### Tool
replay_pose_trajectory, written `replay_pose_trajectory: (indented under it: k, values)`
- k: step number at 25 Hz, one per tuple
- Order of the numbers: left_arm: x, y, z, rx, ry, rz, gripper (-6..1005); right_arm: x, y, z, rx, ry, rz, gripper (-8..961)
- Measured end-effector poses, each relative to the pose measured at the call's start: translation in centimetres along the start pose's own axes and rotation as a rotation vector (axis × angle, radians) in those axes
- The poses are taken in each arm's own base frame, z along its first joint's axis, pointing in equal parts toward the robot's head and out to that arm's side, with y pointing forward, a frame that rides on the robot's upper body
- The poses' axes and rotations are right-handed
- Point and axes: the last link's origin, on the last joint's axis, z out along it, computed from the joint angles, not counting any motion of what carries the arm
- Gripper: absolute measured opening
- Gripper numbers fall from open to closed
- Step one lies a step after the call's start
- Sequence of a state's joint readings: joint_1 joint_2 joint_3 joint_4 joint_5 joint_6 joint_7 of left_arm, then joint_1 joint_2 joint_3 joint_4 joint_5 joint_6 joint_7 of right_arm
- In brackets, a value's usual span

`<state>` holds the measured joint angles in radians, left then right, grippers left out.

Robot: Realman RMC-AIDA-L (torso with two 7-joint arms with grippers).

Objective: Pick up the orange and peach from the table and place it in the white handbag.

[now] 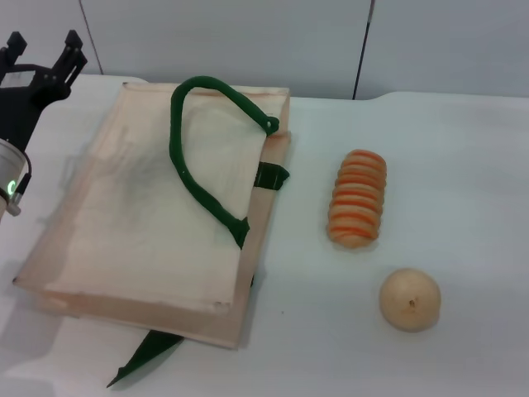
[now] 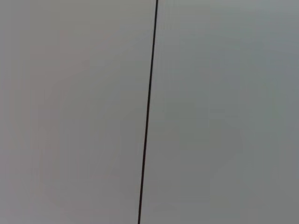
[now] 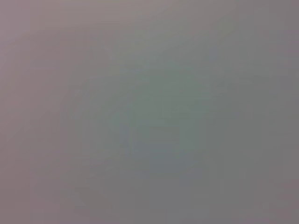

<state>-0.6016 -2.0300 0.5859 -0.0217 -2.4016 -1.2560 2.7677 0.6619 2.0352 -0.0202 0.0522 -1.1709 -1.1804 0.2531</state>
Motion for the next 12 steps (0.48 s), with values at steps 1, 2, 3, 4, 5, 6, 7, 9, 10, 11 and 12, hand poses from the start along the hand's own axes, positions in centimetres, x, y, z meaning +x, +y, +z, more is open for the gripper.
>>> replay_pose_trajectory:
  k: [1, 2, 3, 4, 5, 6, 7, 9, 10, 11, 12]
  values:
    - [0.00, -0.04, -0.02, 0.001, 0.000, -0.001, 883, -0.04, -0.03, -0.01, 0.000, -0.002, 0.001, 893]
    - [0.03, -0.11, -0.03, 0.004, 0.001, -0.003, 883, -0.07, -0.06, -0.03, 0.000, -0.005, 0.005, 893]
    - [0.04, -0.14, -0.02, 0.005, 0.002, -0.003, 883, -0.09, -0.09, -0.05, 0.001, -0.006, 0.009, 893]
    - [0.08, -0.19, -0.03, 0.008, 0.005, -0.004, 880, -0.06, -0.13, -0.12, 0.002, -0.005, 0.015, 893]
    - [0.12, -0.21, -0.03, 0.010, 0.007, -0.005, 877, -0.03, -0.20, -0.18, 0.003, -0.005, 0.019, 893]
    - [0.15, -0.20, -0.04, 0.009, 0.010, -0.005, 874, -0.02, -0.27, -0.23, 0.005, -0.004, 0.022, 893]
    - [0.17, -0.17, -0.05, 0.008, 0.011, -0.003, 871, -0.01, -0.34, -0.27, 0.006, -0.004, 0.023, 893]
    - [0.16, -0.14, -0.07, 0.006, 0.011, -0.002, 865, -0.02, -0.42, -0.30, 0.008, -0.004, 0.023, 893]
    - [0.15, -0.15, -0.09, 0.007, 0.011, -0.002, 865, -0.03, -0.44, -0.30, 0.008, -0.004, 0.023, 893]
    - [0.14, -0.17, -0.12, 0.008, 0.011, -0.003, 865, -0.03, -0.45, -0.30, 0.008, -0.004, 0.023, 893]
    - [0.13, -0.19, -0.14, 0.008, 0.011, -0.003, 865, -0.02, -0.43, -0.30, 0.008, -0.004, 0.024, 893]
